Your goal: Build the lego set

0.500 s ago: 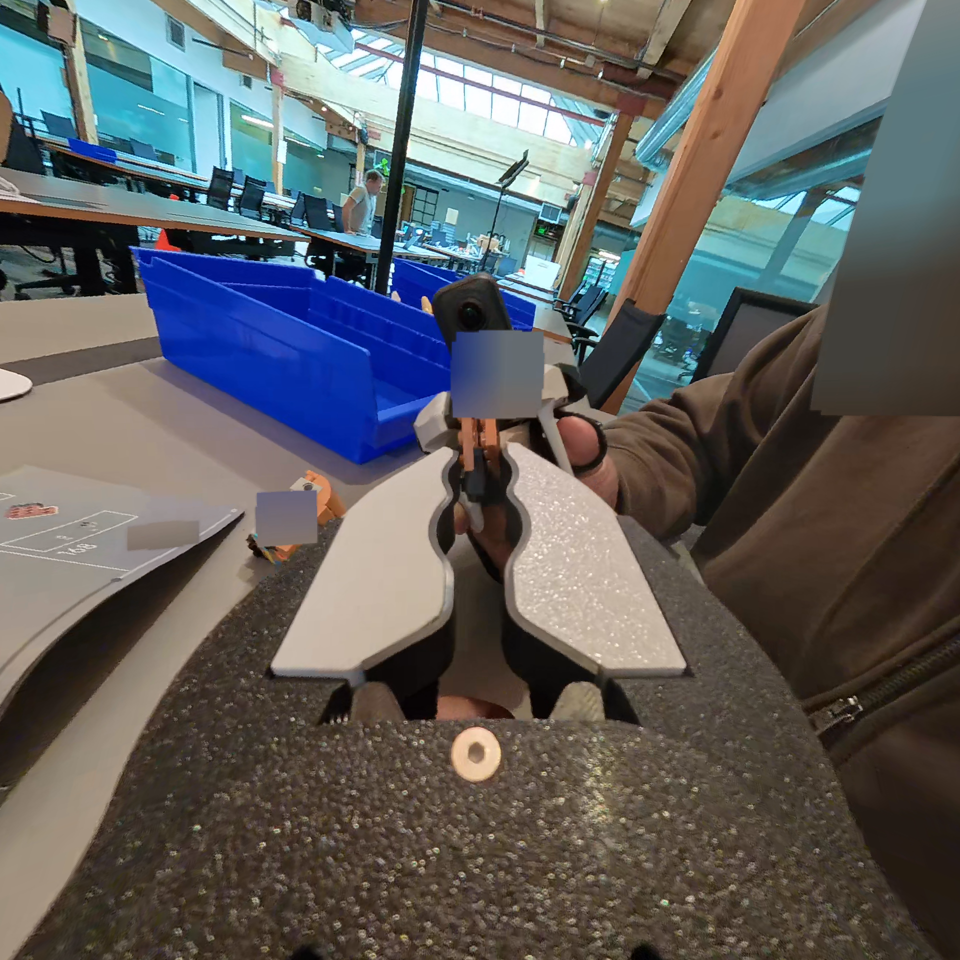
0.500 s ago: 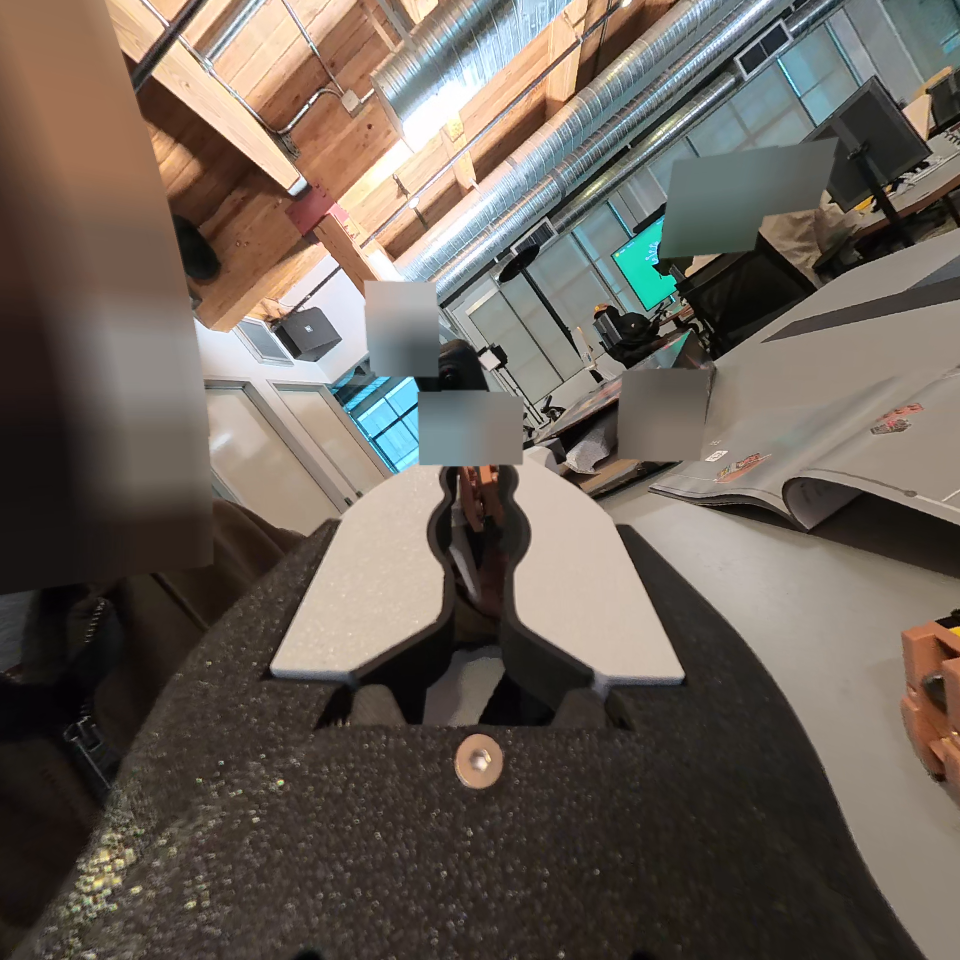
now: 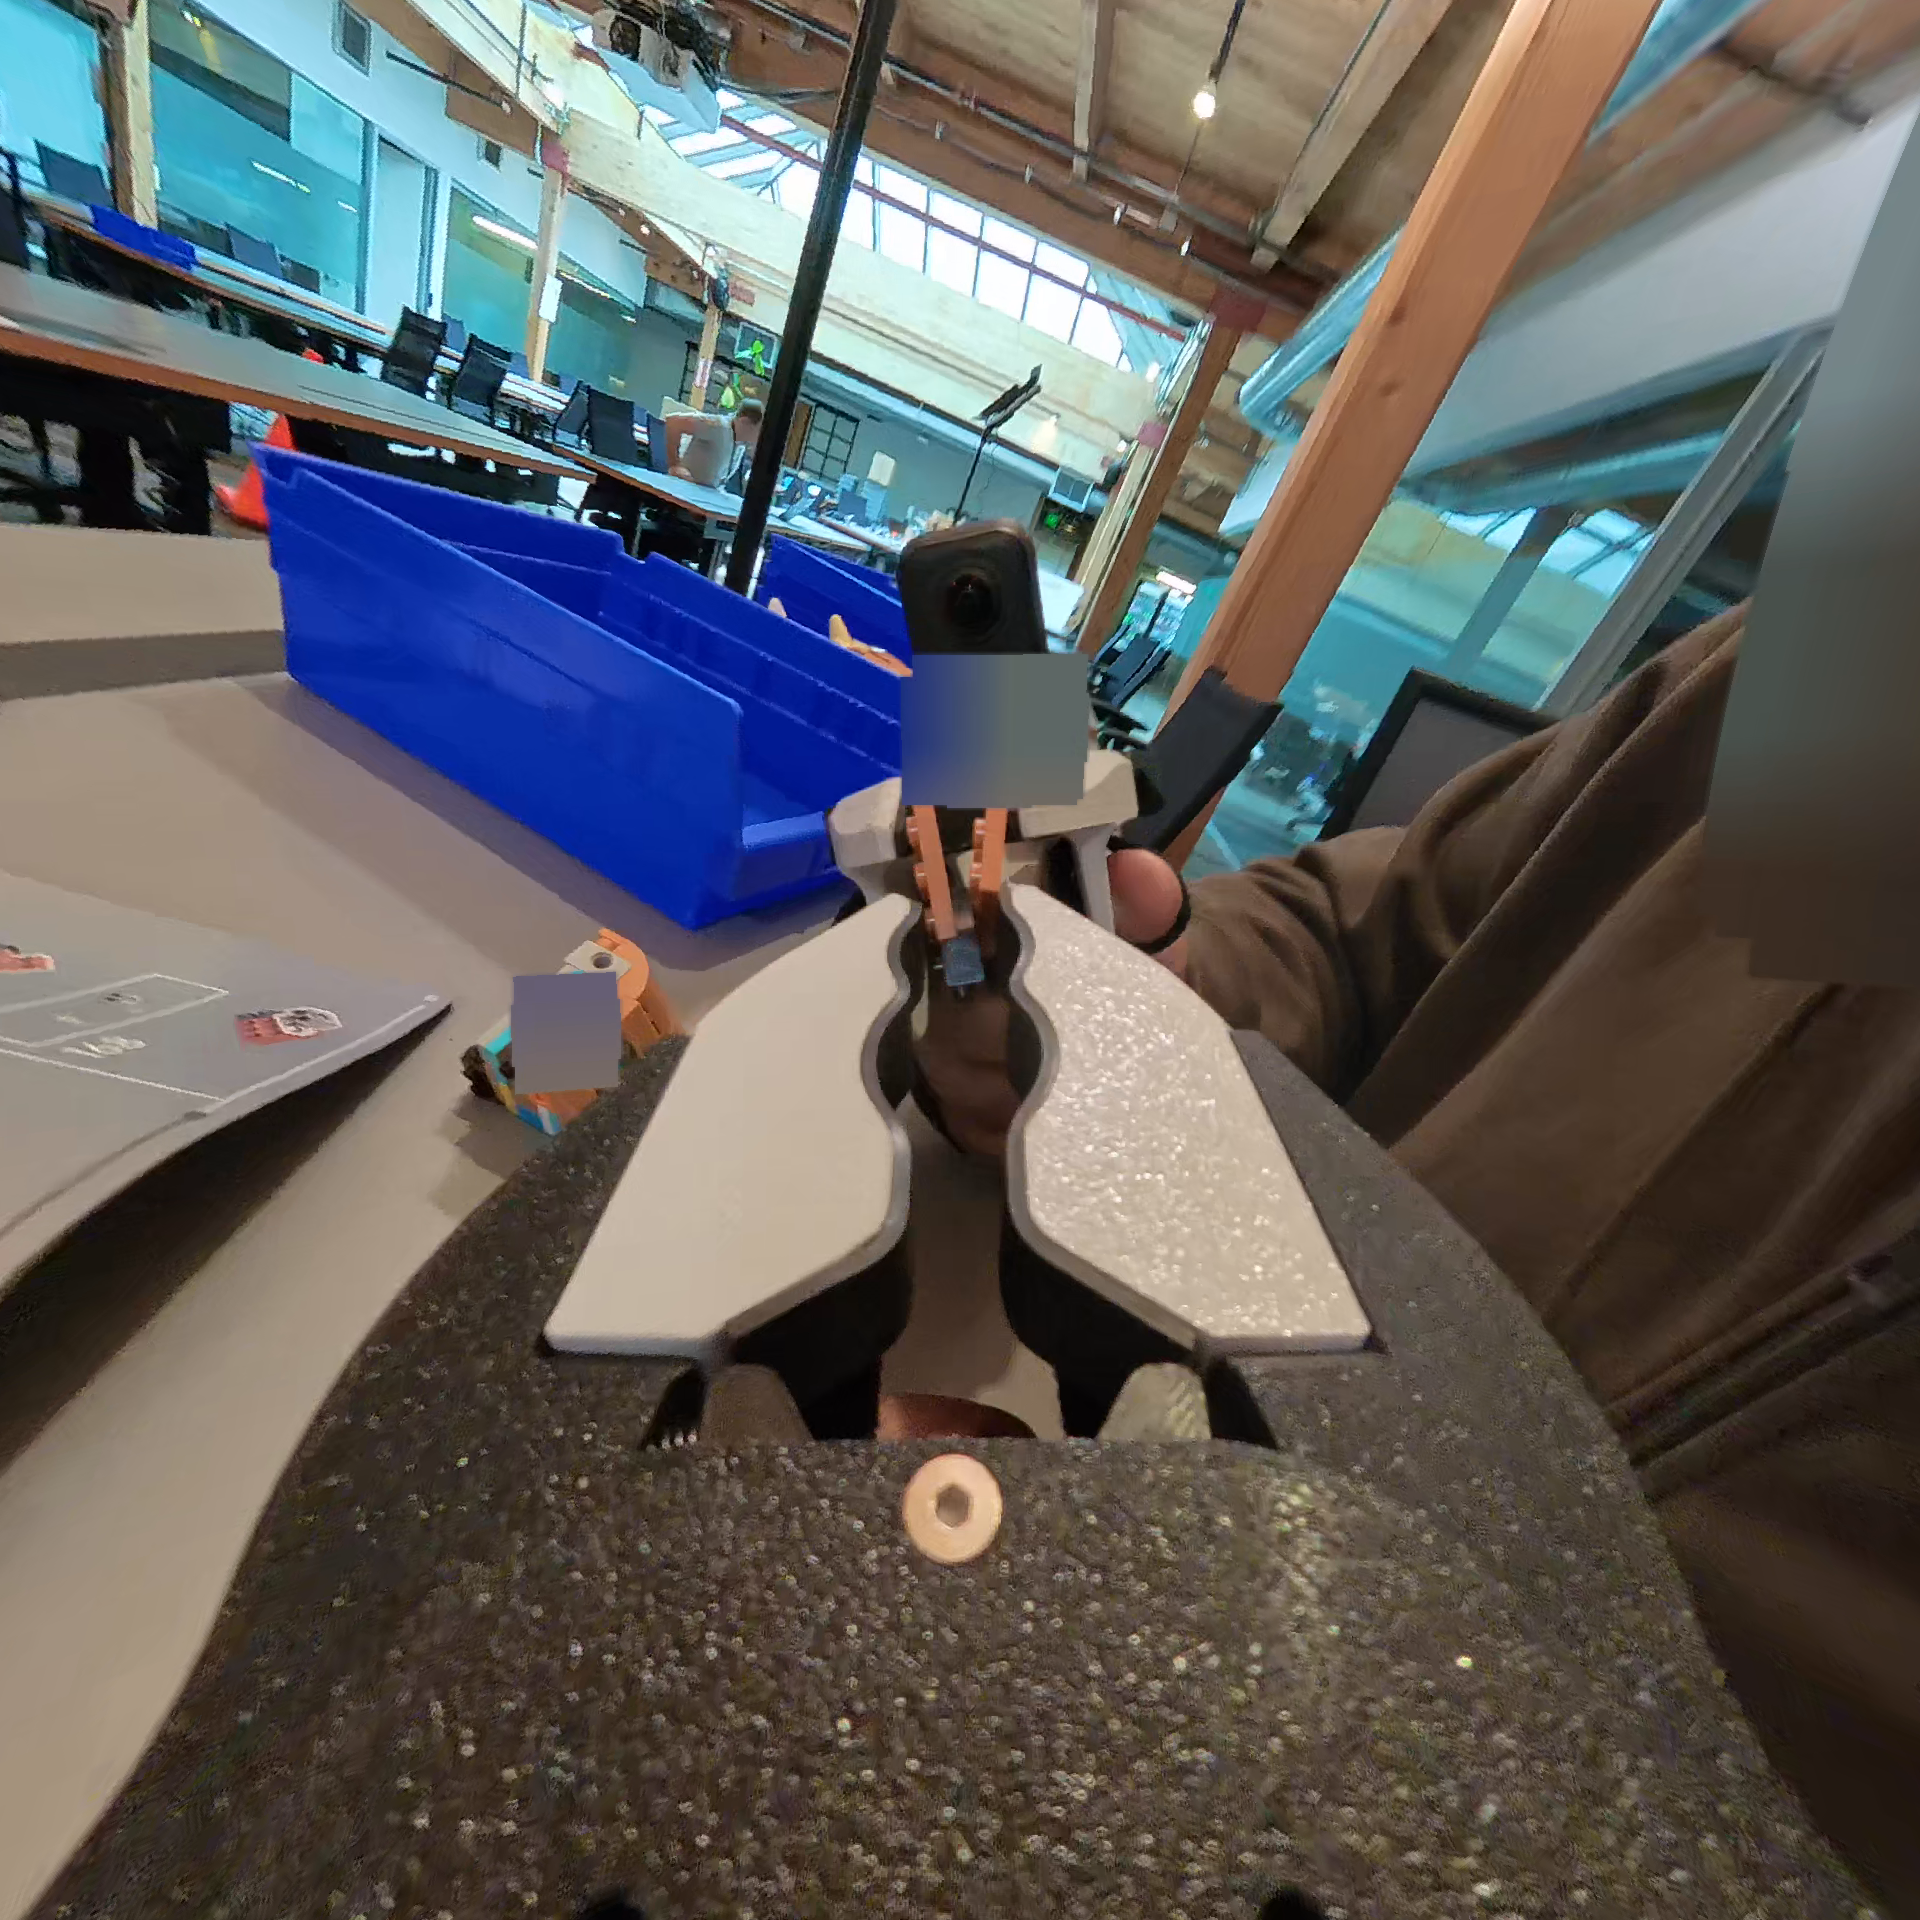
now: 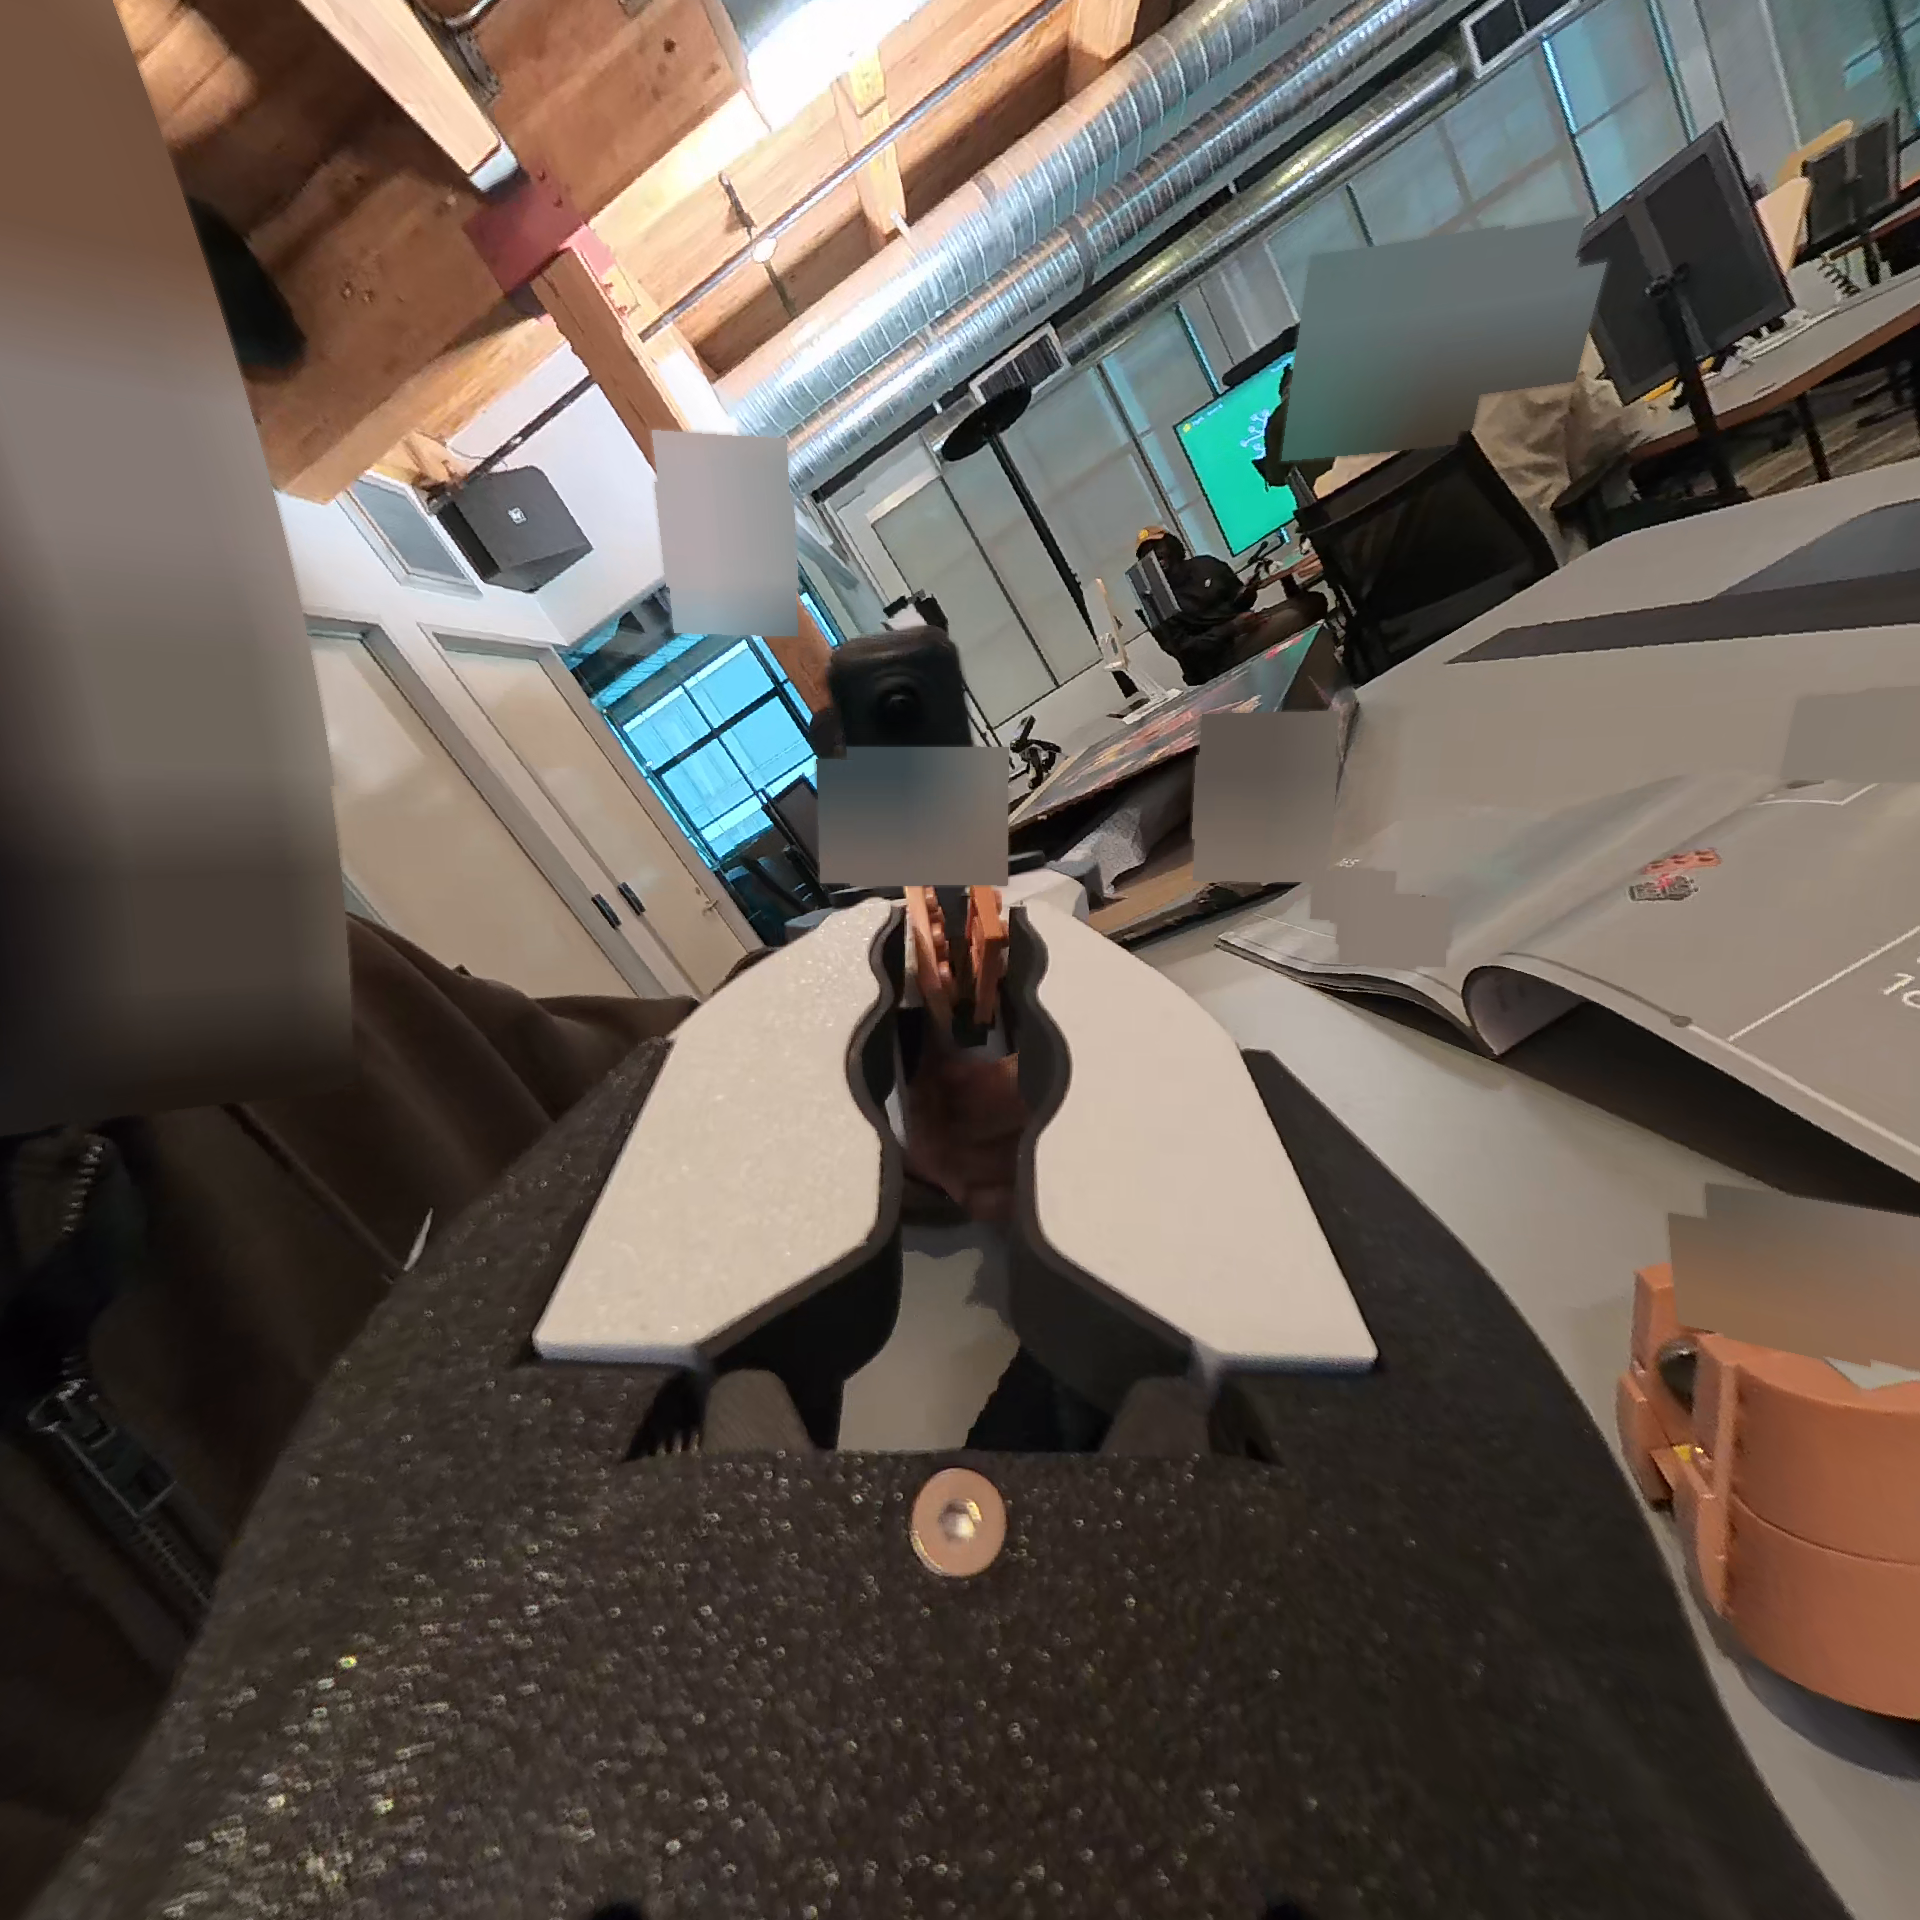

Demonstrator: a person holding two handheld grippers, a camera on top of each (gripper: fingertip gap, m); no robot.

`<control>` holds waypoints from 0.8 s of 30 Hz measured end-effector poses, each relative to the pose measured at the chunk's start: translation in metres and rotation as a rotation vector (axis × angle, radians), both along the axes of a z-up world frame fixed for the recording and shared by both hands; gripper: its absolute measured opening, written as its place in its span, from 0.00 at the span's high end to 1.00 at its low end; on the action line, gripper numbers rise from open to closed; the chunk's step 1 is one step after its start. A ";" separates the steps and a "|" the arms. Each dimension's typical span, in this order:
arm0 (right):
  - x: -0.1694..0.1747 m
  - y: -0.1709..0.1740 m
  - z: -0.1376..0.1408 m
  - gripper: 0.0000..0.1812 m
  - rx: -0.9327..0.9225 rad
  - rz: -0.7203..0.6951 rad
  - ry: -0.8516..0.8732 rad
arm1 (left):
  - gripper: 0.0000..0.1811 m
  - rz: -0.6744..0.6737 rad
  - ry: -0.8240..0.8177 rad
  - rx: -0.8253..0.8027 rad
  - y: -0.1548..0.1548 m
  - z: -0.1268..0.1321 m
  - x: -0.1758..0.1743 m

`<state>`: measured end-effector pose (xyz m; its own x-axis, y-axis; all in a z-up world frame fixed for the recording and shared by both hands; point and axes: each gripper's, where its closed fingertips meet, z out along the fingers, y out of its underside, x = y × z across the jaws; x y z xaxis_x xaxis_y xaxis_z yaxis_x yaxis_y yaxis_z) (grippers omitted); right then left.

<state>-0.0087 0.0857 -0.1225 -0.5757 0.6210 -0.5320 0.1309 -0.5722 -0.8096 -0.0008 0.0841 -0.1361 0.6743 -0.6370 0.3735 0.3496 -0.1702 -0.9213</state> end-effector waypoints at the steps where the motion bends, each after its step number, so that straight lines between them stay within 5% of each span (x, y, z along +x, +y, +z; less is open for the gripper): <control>1: 0.000 0.001 0.000 0.90 -0.005 -0.002 -0.005 | 0.93 -0.006 -0.035 -0.011 0.000 0.000 -0.002; 8: -0.004 0.012 -0.003 0.90 -0.006 -0.031 -0.066 | 0.93 -0.049 -0.169 -0.075 0.002 -0.002 -0.007; 24: -0.007 0.012 -0.016 0.97 -0.057 -0.028 -0.141 | 0.93 -0.064 -0.143 -0.127 0.004 -0.010 -0.004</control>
